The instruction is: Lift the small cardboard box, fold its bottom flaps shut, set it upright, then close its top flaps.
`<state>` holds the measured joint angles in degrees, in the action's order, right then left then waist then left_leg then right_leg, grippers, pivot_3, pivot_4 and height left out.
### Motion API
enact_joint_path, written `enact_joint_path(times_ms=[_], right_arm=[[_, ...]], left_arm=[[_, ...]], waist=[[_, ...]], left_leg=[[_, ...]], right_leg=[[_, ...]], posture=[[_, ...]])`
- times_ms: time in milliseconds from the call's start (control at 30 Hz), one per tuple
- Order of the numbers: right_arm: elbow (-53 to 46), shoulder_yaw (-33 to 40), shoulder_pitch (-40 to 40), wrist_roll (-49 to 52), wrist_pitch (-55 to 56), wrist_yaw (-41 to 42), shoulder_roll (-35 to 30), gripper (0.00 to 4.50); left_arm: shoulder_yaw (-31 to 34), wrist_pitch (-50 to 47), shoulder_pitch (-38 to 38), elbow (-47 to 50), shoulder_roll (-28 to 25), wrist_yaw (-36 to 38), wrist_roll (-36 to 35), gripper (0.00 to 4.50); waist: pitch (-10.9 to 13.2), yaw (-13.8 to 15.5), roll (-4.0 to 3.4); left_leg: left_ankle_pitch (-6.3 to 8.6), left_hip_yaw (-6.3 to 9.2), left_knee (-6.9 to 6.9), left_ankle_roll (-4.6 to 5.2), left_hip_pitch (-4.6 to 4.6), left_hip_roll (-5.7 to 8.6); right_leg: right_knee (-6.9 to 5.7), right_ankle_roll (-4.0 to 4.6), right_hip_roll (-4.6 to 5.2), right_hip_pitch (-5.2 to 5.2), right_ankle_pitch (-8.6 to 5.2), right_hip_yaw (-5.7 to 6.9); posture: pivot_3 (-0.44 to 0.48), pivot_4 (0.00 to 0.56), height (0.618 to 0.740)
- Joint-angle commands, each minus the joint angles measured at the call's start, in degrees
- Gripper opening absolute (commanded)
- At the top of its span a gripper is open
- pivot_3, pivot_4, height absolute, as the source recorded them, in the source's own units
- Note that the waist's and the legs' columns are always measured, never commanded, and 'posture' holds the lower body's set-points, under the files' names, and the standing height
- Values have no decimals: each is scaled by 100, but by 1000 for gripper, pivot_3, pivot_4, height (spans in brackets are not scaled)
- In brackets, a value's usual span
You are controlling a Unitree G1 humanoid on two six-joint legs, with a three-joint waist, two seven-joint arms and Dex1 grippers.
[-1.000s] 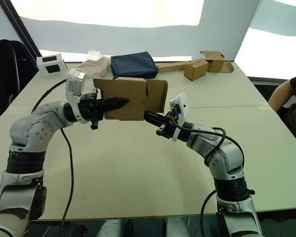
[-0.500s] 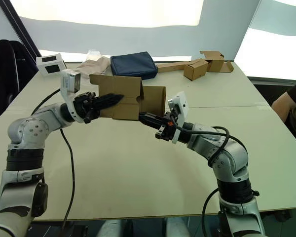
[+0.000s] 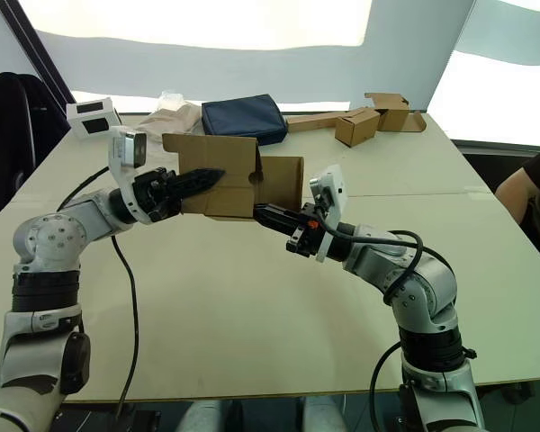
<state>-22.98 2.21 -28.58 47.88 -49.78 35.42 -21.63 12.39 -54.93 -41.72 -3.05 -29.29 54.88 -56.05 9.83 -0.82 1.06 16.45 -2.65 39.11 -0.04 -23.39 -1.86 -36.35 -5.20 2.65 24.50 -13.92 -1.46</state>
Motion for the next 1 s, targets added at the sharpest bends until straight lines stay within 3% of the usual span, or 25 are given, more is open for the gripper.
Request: enact_joint_path(times_ms=[33, 367, 600, 733, 1000], right_arm=[[-338, -156, -97, 167, 31, 169, -34, 0], [-159, 707, 248, 608, 39, 149, -481, 0], [367, 1540, 221, 1269, 145, -387, -277, 0], [919, 1825, 293, 1573, 188, -670, 57, 960], [1960, 1985, 218, 2097, 403, -962, 1082, 4139]], left_arm=[[124, -19, -89, 318, 2, -68, -192, 8], [187, 33, 108, 441, -182, -67, -166, 8], [256, -40, 142, 489, -168, -180, -294, 8], [294, -125, 152, 593, -138, -292, -471, 0], [296, -125, 111, 631, -66, -461, -633, 0]], waist=[[0, 1, 0], [0, 4, 0], [0, 2, 0], [0, 3, 0], [1, -14, -1]], left_leg=[[0, 0, 0, 0, 0, 0], [0, -1, 0, 0, 0, 1], [0, -1, -1, 0, 0, 0], [0, -2, 0, 0, 0, 0], [0, -1, -2, 0, 1, -2]], right_leg=[[0, 0, 0, 0, 0, 0], [1, 0, 1, 0, 0, -1], [1, 1, 0, 0, 0, -1], [1, 0, 2, 0, 0, -2], [-3, 0, -1, 0, 0, -2]], posture=[[0, 150, 740], [0, 150, 740], [0, 150, 740], [0, 150, 740], [0, 150, 740]])
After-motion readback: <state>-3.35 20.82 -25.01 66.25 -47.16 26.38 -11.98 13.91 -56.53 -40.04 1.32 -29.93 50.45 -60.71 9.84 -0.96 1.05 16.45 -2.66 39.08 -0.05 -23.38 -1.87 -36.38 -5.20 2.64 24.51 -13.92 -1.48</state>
